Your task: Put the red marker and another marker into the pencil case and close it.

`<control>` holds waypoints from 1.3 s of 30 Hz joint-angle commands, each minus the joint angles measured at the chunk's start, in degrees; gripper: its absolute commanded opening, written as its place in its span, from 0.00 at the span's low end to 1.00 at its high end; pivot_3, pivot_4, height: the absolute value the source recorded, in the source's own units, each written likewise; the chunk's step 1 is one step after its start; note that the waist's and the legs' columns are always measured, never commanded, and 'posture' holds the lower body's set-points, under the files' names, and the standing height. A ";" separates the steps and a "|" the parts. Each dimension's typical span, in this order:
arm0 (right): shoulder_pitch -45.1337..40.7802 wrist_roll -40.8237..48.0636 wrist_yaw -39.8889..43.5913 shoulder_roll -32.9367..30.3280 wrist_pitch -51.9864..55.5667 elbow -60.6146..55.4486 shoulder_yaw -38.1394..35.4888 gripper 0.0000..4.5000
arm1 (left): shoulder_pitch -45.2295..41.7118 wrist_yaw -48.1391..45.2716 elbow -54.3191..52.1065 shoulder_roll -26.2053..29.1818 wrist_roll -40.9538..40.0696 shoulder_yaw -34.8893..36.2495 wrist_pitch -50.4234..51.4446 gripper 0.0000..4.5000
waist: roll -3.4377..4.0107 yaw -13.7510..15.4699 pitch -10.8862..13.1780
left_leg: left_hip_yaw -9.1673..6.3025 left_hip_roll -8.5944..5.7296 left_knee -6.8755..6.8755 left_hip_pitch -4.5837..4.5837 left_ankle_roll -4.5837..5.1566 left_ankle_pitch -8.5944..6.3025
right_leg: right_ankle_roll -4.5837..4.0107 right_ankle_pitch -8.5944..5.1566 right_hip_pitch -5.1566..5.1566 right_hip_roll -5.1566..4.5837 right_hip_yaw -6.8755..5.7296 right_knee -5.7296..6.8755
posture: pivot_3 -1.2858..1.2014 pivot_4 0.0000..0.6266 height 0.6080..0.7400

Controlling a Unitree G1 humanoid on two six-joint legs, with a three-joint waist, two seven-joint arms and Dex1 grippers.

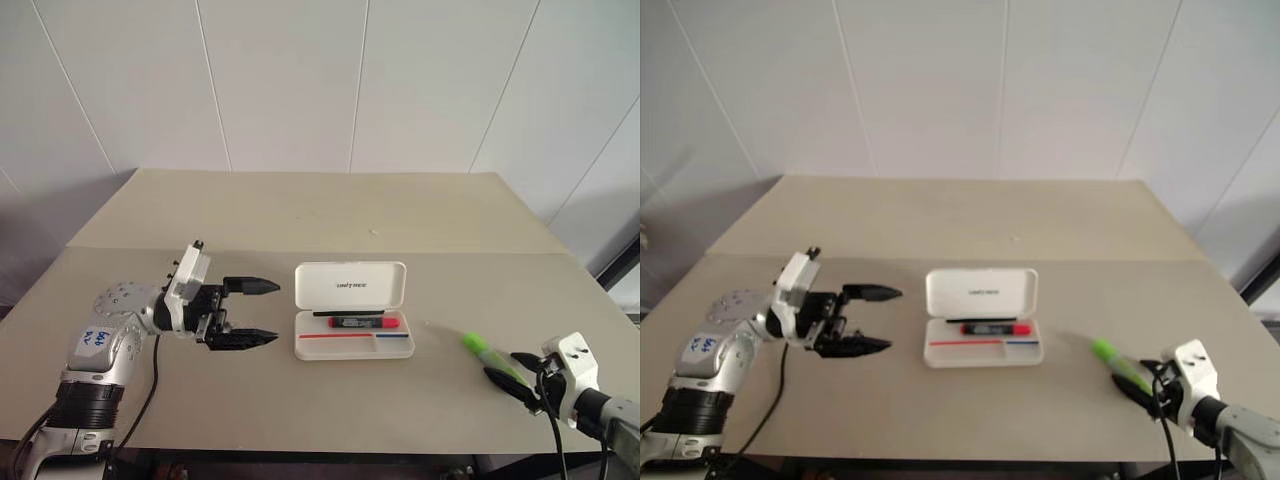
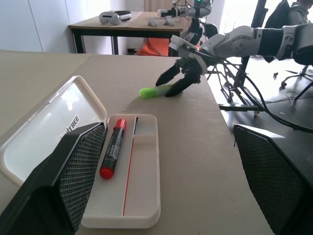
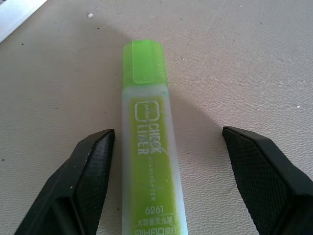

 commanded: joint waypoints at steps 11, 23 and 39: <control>-0.88 0.34 -0.31 0.03 1.95 -2.30 0.54 0.42 | 0.32 -0.13 0.23 1.68 -0.67 1.57 -1.53 1.00 | -0.05 -0.09 -0.03 | 0.11 0.03 -0.05 0.35 0.00 0.00 | -0.40 -0.22 0.30 0.00 0.05 -0.11 | 0.52 0.24 1.00; -13.83 0.83 8.03 -8.36 4.59 -12.31 7.75 0.42 | 2.69 -3.26 5.37 3.56 0.36 3.31 -5.67 1.00 | 0.06 -0.59 0.05 | 0.18 0.06 -0.19 0.35 -0.01 -0.01 | -0.31 -0.19 0.20 0.01 0.08 -0.12 | 0.52 0.24 1.00; -40.04 -5.90 18.05 -2.18 6.66 -11.48 33.96 0.42 | 8.57 -1.01 4.34 2.89 0.53 4.64 -9.83 1.00 | 0.06 -0.28 0.06 | 0.14 0.14 -0.62 0.25 -0.08 -0.11 | -0.17 -0.16 -0.10 -0.03 -0.02 -0.21 | 0.52 0.24 1.00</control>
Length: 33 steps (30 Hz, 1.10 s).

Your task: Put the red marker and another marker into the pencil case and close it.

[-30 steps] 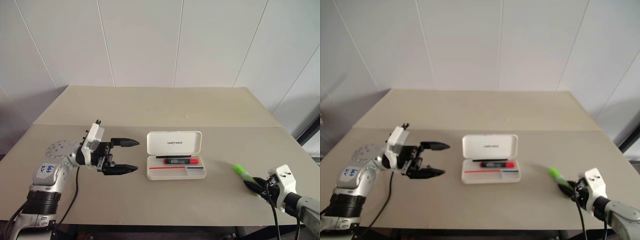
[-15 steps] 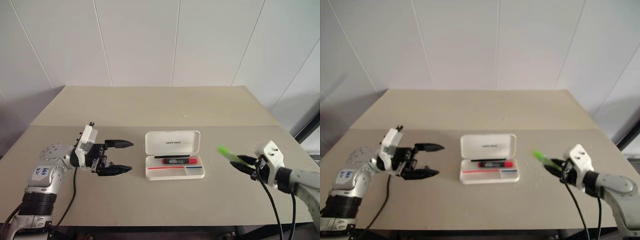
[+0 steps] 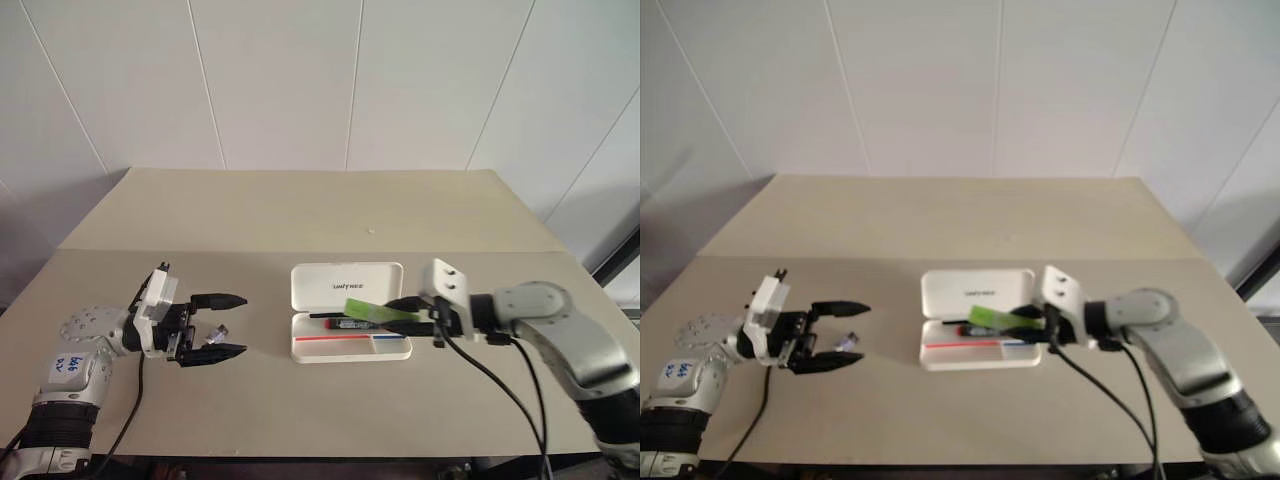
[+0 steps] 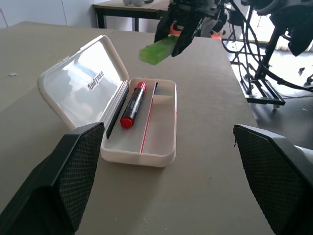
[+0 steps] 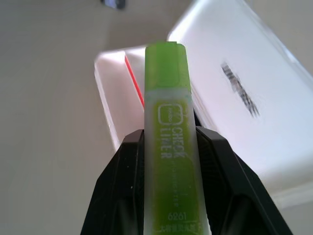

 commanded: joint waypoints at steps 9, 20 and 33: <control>-6.01 -6.05 4.08 9.42 -7.91 6.14 9.41 0.42 | 5.69 2.73 -7.57 0.78 -2.00 3.11 0.26 1.00 | 0.00 0.22 0.00 | -0.04 -0.01 0.12 -0.80 -0.04 0.00 | 0.01 0.00 -0.91 -0.01 -0.04 0.26 | 0.52 0.24 1.00; -9.65 -10.10 9.37 12.31 -13.91 15.39 10.63 0.99 | 7.00 4.36 -9.98 0.75 -2.65 3.68 1.21 1.00 | 0.00 0.10 -0.01 | -0.04 -0.02 0.31 -0.75 -0.05 0.01 | -0.01 -0.01 -0.89 0.01 -0.04 0.53 | 0.52 0.24 1.00; -9.04 -7.59 10.62 12.05 -10.36 12.14 6.96 0.99 | 6.22 5.90 -9.73 0.45 -2.22 3.55 0.80 1.00 | 0.00 -0.04 0.00 | -0.05 -0.02 0.40 -0.74 -0.05 0.01 | -0.02 -0.01 -0.89 0.01 -0.04 0.62 | 0.52 0.24 1.00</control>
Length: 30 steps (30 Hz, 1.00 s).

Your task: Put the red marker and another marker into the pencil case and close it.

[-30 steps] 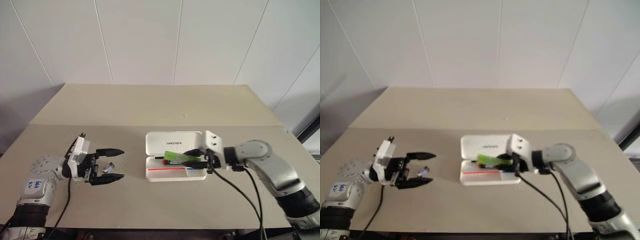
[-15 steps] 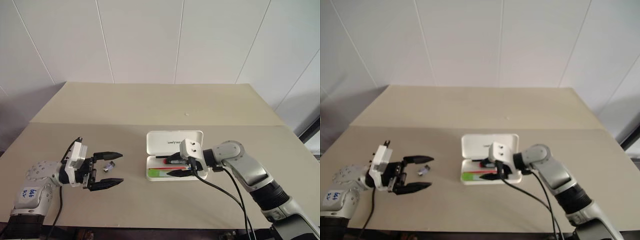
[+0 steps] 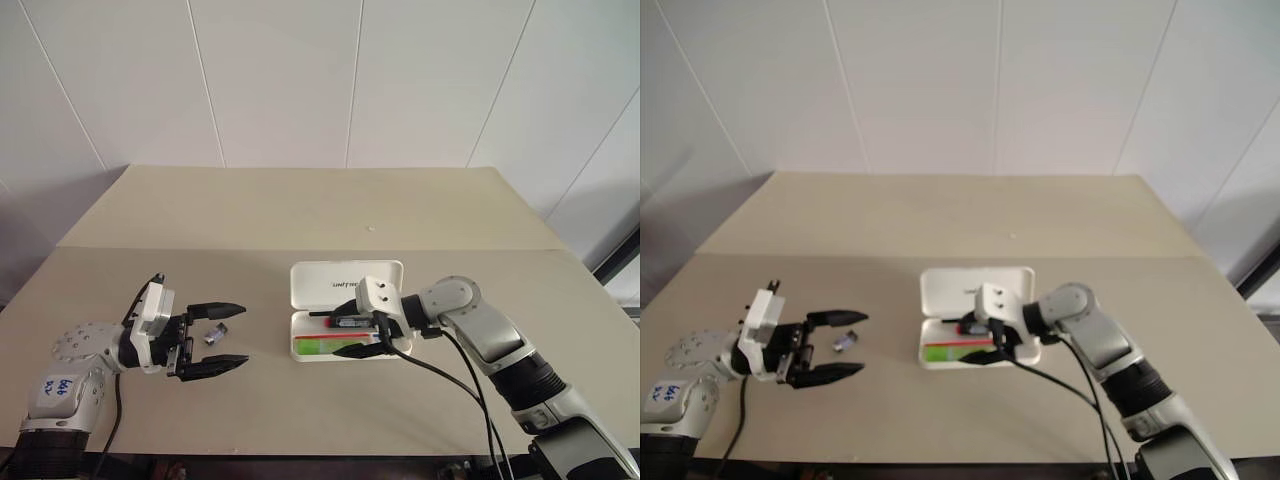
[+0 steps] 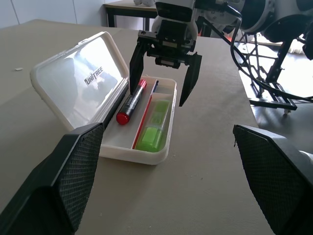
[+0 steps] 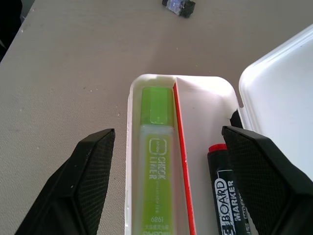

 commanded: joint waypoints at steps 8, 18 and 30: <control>8.80 15.29 0.29 -3.22 5.00 -17.88 -14.64 0.99 | -0.77 10.76 -0.62 0.79 4.98 2.11 -2.91 1.00 | 0.00 0.33 0.00 | -0.05 -0.01 0.01 0.00 0.00 0.00 | -0.01 -0.01 0.04 -0.01 -0.02 -0.01 | 0.52 0.24 1.00; 21.42 18.10 -1.69 -11.58 3.25 -19.49 -25.88 0.99 | 1.64 27.39 -0.72 1.19 13.61 0.54 4.90 1.00 | -0.01 0.20 0.00 | -0.04 -0.02 0.06 0.04 0.01 0.00 | 0.01 0.00 0.12 0.00 -0.01 -0.02 | 0.52 0.24 1.00; 24.82 16.93 -6.52 -12.12 2.26 -20.10 -26.43 0.99 | -1.08 28.17 4.93 1.88 18.08 -5.84 12.31 1.00 | -0.01 0.34 0.00 | -0.02 -0.04 0.07 0.08 0.01 0.00 | 0.01 0.00 0.15 0.00 0.00 0.01 | 0.52 0.24 1.00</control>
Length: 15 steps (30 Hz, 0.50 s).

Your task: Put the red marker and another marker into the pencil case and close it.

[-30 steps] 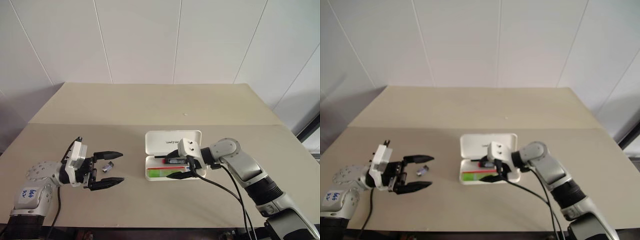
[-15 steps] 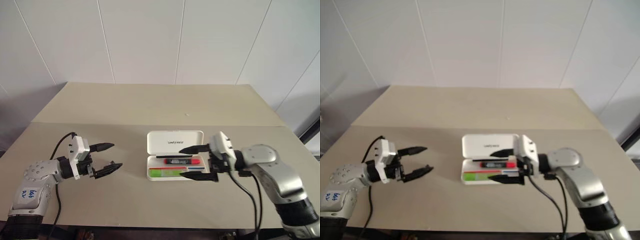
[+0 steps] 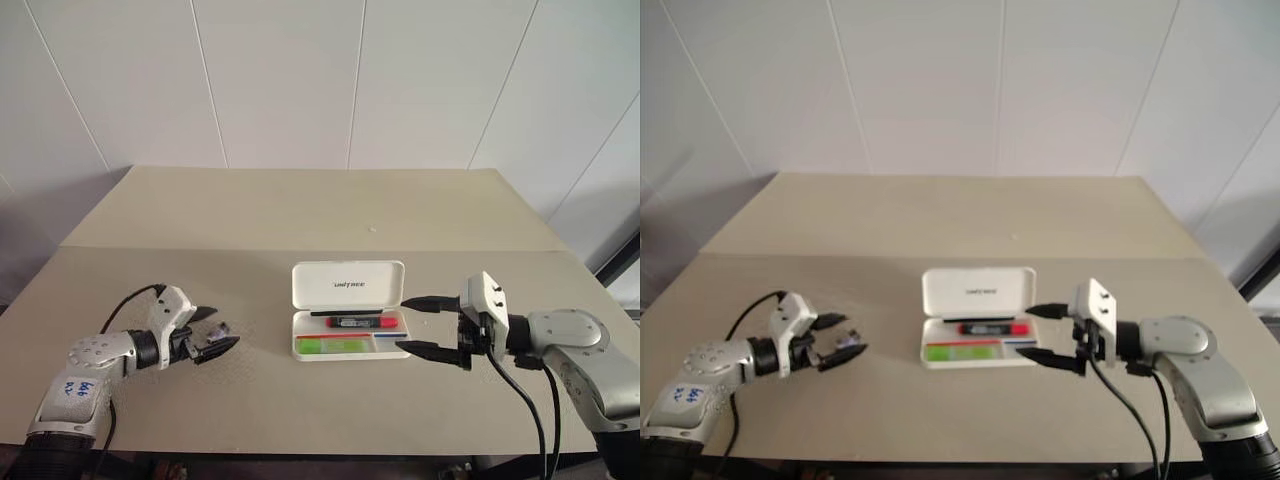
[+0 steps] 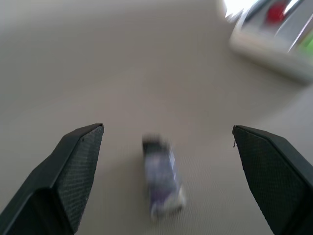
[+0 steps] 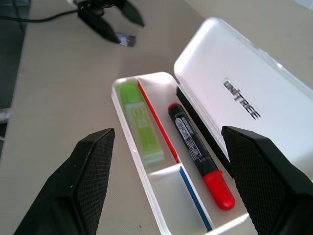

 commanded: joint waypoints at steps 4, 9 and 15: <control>0.55 0.25 -1.98 -0.70 -0.86 -1.92 -1.40 0.99 | -2.29 -0.97 2.66 1.25 1.61 -1.78 2.71 1.00 | 0.00 0.03 -0.01 | -0.02 0.00 0.01 0.02 0.00 0.00 | 0.00 0.00 0.03 0.00 -0.01 0.02 | 0.52 0.24 1.00; 0.85 0.37 -2.71 -0.90 -0.86 -2.20 -1.51 0.99 | -4.93 -1.77 7.80 0.73 2.21 -2.64 1.79 1.00 | 0.01 0.08 -0.01 | -0.02 0.00 0.04 0.12 0.03 0.05 | -0.01 0.01 0.11 0.01 -0.01 0.07 | 0.52 0.24 1.00; 1.56 0.58 -3.62 -1.25 -0.81 -2.97 -2.24 1.00 | -5.43 -2.53 10.57 2.91 3.35 -3.53 4.34 0.79 | 0.01 -0.06 -0.02 | -0.02 0.00 0.09 0.19 0.07 0.14 | -0.08 0.09 0.20 0.02 0.00 0.06 | 0.52 0.24 1.00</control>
